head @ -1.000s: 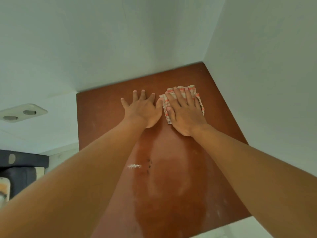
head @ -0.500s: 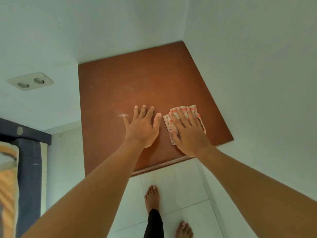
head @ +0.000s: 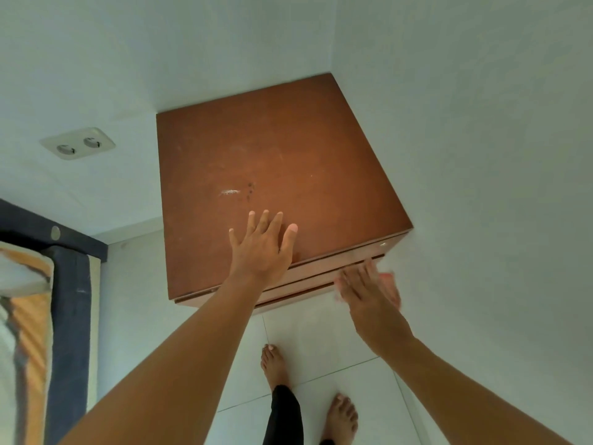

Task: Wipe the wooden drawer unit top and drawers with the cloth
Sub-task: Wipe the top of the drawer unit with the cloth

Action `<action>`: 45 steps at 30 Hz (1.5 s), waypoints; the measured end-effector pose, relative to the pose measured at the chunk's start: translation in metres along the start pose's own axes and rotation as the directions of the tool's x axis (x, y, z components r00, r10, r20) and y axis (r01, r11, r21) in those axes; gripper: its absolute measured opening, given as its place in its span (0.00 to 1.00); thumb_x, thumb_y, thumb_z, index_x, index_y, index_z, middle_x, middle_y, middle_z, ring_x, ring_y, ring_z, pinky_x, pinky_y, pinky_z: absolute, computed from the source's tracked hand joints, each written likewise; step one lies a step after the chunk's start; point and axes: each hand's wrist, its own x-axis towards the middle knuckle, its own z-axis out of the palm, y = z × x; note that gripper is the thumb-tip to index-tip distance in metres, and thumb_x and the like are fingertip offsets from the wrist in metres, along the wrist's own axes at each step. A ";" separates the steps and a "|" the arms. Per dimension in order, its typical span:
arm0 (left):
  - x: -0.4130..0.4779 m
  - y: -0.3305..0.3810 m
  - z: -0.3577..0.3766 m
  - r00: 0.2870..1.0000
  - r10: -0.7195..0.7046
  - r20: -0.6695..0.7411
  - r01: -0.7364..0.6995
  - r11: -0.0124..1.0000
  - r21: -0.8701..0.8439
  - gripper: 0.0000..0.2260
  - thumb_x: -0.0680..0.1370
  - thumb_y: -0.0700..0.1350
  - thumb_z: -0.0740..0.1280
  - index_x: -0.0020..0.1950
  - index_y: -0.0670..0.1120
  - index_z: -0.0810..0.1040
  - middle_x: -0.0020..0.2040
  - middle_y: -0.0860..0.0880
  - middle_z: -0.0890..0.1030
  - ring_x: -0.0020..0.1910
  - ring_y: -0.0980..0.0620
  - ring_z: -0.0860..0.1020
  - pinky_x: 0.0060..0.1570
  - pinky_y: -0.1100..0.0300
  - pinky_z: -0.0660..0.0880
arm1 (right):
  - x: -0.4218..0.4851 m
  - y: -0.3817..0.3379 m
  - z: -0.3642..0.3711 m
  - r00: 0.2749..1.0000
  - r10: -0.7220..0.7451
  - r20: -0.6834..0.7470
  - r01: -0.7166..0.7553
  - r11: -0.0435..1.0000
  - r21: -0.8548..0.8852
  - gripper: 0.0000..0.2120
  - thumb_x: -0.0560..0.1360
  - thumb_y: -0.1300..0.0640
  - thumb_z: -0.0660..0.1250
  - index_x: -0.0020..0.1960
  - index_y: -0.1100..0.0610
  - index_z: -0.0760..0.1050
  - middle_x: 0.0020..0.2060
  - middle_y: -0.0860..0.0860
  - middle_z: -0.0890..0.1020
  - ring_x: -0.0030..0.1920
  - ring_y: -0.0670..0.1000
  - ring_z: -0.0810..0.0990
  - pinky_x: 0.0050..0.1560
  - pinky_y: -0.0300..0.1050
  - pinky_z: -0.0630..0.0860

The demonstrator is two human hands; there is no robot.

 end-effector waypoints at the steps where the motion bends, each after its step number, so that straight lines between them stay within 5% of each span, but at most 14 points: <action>1: -0.003 -0.001 0.001 1.000 0.003 0.002 -0.003 1.000 0.001 0.31 0.83 0.65 0.41 0.84 0.54 0.55 0.84 0.49 0.52 0.83 0.47 0.43 0.77 0.33 0.40 | -0.021 0.002 0.010 0.998 0.038 0.051 -0.040 0.998 0.043 0.33 0.70 0.67 0.69 0.75 0.60 0.71 0.73 0.59 0.74 0.71 0.64 0.75 0.63 0.60 0.79; 5: -0.006 -0.003 0.001 1.000 0.015 0.013 -0.015 1.000 0.017 0.30 0.84 0.64 0.42 0.84 0.54 0.55 0.85 0.49 0.52 0.83 0.47 0.43 0.77 0.34 0.41 | -0.068 0.005 0.021 0.987 0.096 0.128 -0.117 0.979 0.165 0.42 0.67 0.71 0.75 0.78 0.58 0.66 0.77 0.56 0.70 0.73 0.61 0.73 0.42 0.41 0.85; 8: -0.001 -0.005 -0.004 1.000 0.001 0.011 -0.002 1.000 0.031 0.30 0.83 0.64 0.43 0.83 0.54 0.56 0.84 0.49 0.52 0.83 0.45 0.44 0.77 0.33 0.42 | -0.042 0.006 -0.011 1.000 0.013 -0.010 -0.011 0.974 0.227 0.35 0.76 0.69 0.64 0.81 0.57 0.60 0.79 0.55 0.65 0.78 0.57 0.67 0.61 0.53 0.82; 10: 0.005 -0.005 -0.014 1.000 -0.005 0.005 0.005 0.999 0.032 0.30 0.83 0.65 0.43 0.83 0.54 0.56 0.84 0.49 0.53 0.83 0.45 0.44 0.77 0.33 0.43 | -0.010 0.010 -0.036 0.992 -0.047 -0.119 0.075 0.967 0.244 0.31 0.80 0.68 0.56 0.82 0.59 0.58 0.80 0.54 0.63 0.80 0.54 0.62 0.69 0.52 0.76; 16: 0.039 -0.003 -0.062 0.999 0.008 -0.046 -0.006 0.999 0.034 0.31 0.83 0.66 0.42 0.83 0.54 0.57 0.84 0.48 0.53 0.83 0.44 0.45 0.77 0.35 0.44 | 0.120 0.008 -0.106 0.975 0.054 -0.215 0.021 0.944 0.329 0.30 0.81 0.61 0.53 0.83 0.53 0.55 0.80 0.55 0.62 0.80 0.57 0.61 0.68 0.65 0.74; 20: 0.081 -0.018 -0.093 0.999 0.002 -0.047 0.000 0.999 0.035 0.31 0.83 0.66 0.43 0.83 0.55 0.57 0.84 0.49 0.53 0.83 0.44 0.44 0.78 0.36 0.44 | 0.217 -0.004 -0.137 0.974 0.102 -0.205 -0.019 0.929 0.371 0.32 0.83 0.62 0.58 0.83 0.49 0.51 0.82 0.51 0.57 0.82 0.55 0.55 0.76 0.62 0.63; 30: 0.231 -0.088 -0.148 0.998 -0.007 -0.058 0.009 0.999 0.037 0.31 0.83 0.66 0.44 0.82 0.56 0.60 0.84 0.49 0.54 0.83 0.45 0.46 0.77 0.37 0.45 | 0.446 -0.025 -0.139 0.986 0.048 -0.160 0.022 0.914 0.406 0.31 0.81 0.64 0.57 0.83 0.53 0.55 0.81 0.55 0.58 0.81 0.59 0.58 0.78 0.59 0.62; 37: 0.310 -0.124 -0.156 0.997 -0.014 -0.077 0.017 0.999 0.044 0.29 0.83 0.65 0.45 0.82 0.55 0.62 0.84 0.48 0.56 0.83 0.47 0.47 0.78 0.36 0.48 | 0.519 -0.023 -0.105 0.996 -0.069 -0.049 0.081 0.945 0.317 0.25 0.83 0.47 0.53 0.79 0.51 0.64 0.79 0.52 0.66 0.80 0.57 0.60 0.78 0.61 0.57; 45: 0.328 -0.126 -0.135 0.997 -0.043 -0.057 0.045 0.998 0.038 0.26 0.85 0.61 0.45 0.82 0.59 0.58 0.85 0.48 0.51 0.83 0.46 0.47 0.78 0.35 0.46 | 0.531 -0.023 -0.068 0.993 -0.024 0.115 0.006 0.988 0.153 0.30 0.84 0.44 0.47 0.83 0.42 0.42 0.83 0.50 0.45 0.83 0.56 0.41 0.80 0.63 0.41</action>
